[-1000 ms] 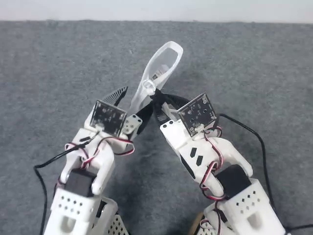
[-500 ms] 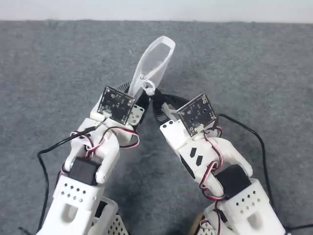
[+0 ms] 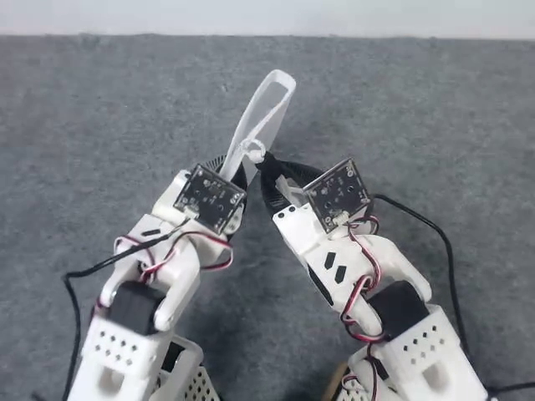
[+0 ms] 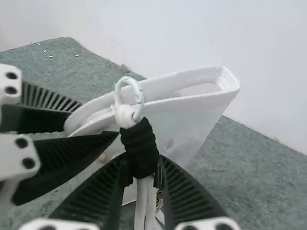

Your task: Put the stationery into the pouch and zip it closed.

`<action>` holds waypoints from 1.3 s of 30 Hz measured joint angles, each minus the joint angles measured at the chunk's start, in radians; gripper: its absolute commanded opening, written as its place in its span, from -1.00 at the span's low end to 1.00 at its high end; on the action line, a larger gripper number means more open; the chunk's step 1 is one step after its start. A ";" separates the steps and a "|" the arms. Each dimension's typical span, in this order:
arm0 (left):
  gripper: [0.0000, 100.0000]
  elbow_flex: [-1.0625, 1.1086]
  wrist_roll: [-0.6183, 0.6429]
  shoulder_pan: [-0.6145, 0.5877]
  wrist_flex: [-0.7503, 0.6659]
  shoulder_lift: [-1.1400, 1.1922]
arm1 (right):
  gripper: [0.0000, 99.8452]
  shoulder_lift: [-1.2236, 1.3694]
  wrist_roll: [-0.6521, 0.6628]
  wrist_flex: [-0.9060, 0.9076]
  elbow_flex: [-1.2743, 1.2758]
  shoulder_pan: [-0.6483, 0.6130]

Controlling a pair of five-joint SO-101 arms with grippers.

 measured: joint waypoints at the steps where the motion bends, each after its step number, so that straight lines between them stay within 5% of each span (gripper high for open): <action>1: -0.98 -0.006 -0.014 0.000 0.031 -0.015 | -0.99 0.000 -0.003 0.000 0.000 0.000; 21: -0.98 -0.104 -0.186 -0.032 0.273 -0.123 | -0.99 -0.014 -0.057 -0.014 0.000 0.101; 39: -0.98 -0.055 -0.126 -0.031 0.244 -0.146 | -0.99 -0.014 -0.072 -0.060 0.000 0.190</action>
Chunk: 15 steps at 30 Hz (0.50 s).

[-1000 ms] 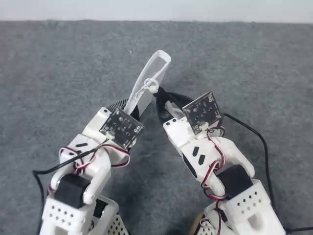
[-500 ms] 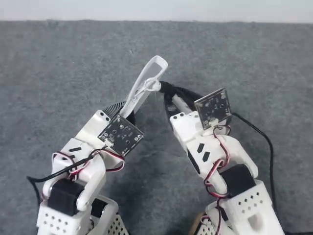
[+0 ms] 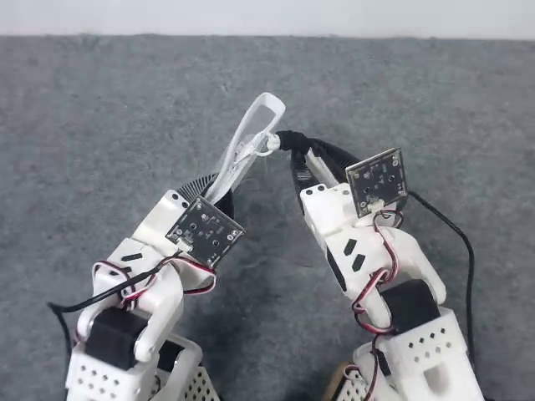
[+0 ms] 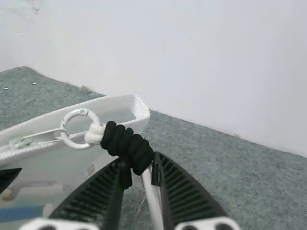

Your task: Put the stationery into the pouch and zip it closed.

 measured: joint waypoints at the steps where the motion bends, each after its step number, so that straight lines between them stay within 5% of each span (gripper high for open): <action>1: -0.98 0.000 0.003 0.000 0.000 0.000 | -0.99 0.000 0.000 -0.005 0.000 0.000; 15: -0.98 0.012 0.038 -0.009 0.009 -0.014 | -0.99 0.183 -0.006 -0.101 -0.009 0.107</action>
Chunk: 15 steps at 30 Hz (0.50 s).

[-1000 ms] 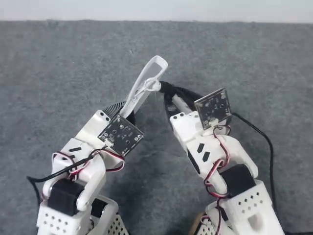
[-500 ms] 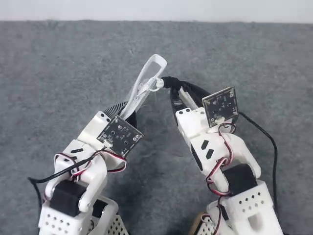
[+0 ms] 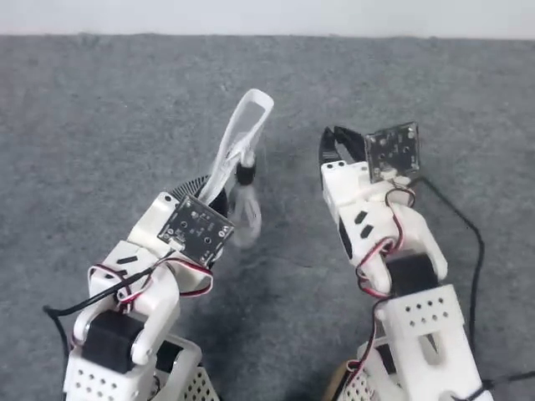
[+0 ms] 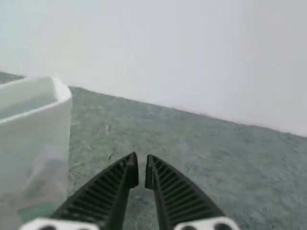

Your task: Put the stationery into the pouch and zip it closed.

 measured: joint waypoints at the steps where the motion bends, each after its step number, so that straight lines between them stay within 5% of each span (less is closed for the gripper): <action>1: -0.98 0.002 0.000 0.000 0.000 0.000 | -0.99 0.003 0.000 0.000 0.000 0.000; 15: -0.98 0.009 0.000 0.000 -0.008 0.000 | -0.75 -0.227 0.000 0.302 -0.034 -0.135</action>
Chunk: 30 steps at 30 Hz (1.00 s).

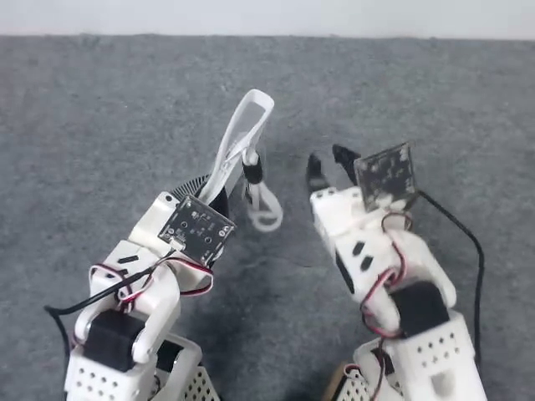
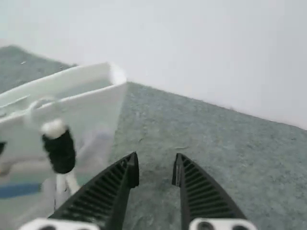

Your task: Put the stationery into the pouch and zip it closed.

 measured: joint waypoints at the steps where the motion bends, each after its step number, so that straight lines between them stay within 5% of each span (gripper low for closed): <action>1: -0.98 0.000 0.000 0.000 0.000 0.000 | -0.75 -0.014 0.006 0.020 0.000 -0.029; 10: -0.98 0.000 0.000 0.000 0.000 0.000 | -0.75 -0.029 0.040 0.012 0.026 -0.249; 30: -0.98 0.000 0.025 0.000 0.000 0.000 | -0.75 0.086 0.048 -0.520 0.239 -0.259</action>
